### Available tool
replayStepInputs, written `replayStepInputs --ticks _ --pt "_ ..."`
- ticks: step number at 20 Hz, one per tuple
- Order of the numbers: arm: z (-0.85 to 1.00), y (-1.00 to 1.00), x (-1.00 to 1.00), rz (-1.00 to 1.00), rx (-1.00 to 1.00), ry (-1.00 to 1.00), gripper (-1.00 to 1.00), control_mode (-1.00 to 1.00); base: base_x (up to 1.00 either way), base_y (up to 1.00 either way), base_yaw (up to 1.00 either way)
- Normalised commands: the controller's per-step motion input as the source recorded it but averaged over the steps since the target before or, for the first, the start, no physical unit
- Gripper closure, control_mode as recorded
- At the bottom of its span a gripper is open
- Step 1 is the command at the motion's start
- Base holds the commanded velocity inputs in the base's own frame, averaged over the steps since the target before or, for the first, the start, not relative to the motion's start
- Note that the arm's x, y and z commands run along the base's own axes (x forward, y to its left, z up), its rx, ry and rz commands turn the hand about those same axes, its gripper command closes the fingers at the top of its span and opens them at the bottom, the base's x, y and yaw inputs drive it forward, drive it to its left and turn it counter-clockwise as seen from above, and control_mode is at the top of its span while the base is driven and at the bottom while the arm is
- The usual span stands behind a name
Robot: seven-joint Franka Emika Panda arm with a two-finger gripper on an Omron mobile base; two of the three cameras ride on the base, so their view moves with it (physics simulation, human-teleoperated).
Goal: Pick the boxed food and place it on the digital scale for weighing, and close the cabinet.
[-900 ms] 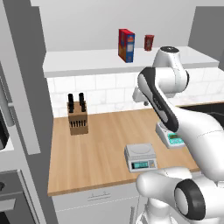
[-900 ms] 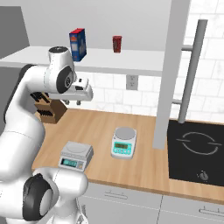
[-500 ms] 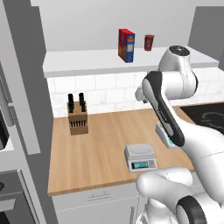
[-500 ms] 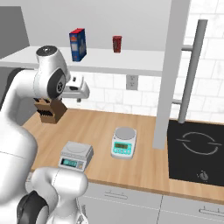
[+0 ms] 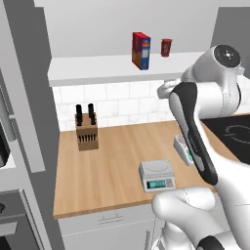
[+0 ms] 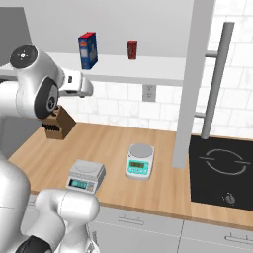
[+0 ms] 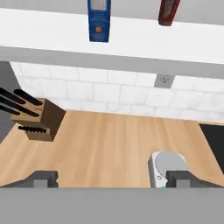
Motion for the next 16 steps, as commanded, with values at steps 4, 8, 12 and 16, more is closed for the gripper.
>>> replayStepInputs --ticks 4,8,12,16 --pt "0.50 0.12 -0.03 0.00 0.00 -0.35 -1.00 -1.00 0.00 0.00 0.00" --pt "0.38 0.08 0.00 0.00 0.00 -0.39 -1.00 -1.00 0.00 0.00 0.00" --pt "0.29 0.00 0.00 0.00 0.00 -0.11 -1.00 -1.00 0.00 0.00 0.00" --pt "0.34 0.00 0.00 0.00 0.00 0.00 -1.00 -1.00 0.00 0.00 0.00"
